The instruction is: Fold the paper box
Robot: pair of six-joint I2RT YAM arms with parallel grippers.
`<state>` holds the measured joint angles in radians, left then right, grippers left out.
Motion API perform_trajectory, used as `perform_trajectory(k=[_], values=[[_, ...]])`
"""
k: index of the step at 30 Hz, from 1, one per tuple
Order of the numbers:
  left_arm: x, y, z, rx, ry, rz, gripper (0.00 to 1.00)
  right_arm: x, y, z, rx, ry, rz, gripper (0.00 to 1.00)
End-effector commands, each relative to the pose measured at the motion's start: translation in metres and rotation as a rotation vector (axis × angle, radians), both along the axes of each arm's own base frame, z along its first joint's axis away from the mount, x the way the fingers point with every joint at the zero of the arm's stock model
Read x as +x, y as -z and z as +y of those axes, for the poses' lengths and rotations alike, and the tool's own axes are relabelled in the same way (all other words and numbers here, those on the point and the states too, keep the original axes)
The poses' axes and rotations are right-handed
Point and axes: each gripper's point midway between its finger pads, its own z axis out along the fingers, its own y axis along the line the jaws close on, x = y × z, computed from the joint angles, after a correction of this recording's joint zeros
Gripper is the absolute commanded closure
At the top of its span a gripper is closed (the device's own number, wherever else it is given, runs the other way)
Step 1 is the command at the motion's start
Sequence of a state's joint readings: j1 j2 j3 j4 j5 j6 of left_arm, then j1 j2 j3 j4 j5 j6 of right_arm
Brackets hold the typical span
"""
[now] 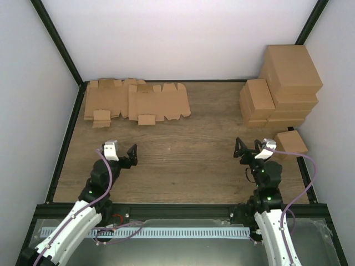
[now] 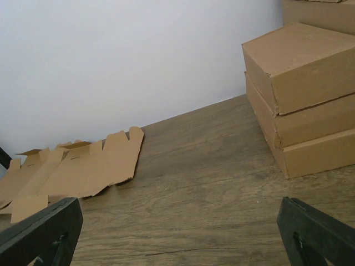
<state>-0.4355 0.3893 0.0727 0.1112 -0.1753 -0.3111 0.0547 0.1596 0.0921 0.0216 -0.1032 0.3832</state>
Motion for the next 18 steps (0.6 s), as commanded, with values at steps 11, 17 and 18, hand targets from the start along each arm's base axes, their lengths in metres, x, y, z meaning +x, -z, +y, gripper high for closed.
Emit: perform_trajectory(k=[11,17,18], values=[[0.020,-0.020,0.012,-0.047,-0.136,0.082,0.00,0.000,-0.005,-0.002,0.025,0.011,-0.001,0.00],[0.053,-0.025,-0.002,-0.069,-0.162,0.224,0.00,0.002,0.003,0.001,0.067,0.001,0.034,0.00],[0.059,-0.029,-0.003,-0.067,-0.167,0.228,0.00,0.002,0.004,0.002,0.069,-0.006,0.035,0.00]])
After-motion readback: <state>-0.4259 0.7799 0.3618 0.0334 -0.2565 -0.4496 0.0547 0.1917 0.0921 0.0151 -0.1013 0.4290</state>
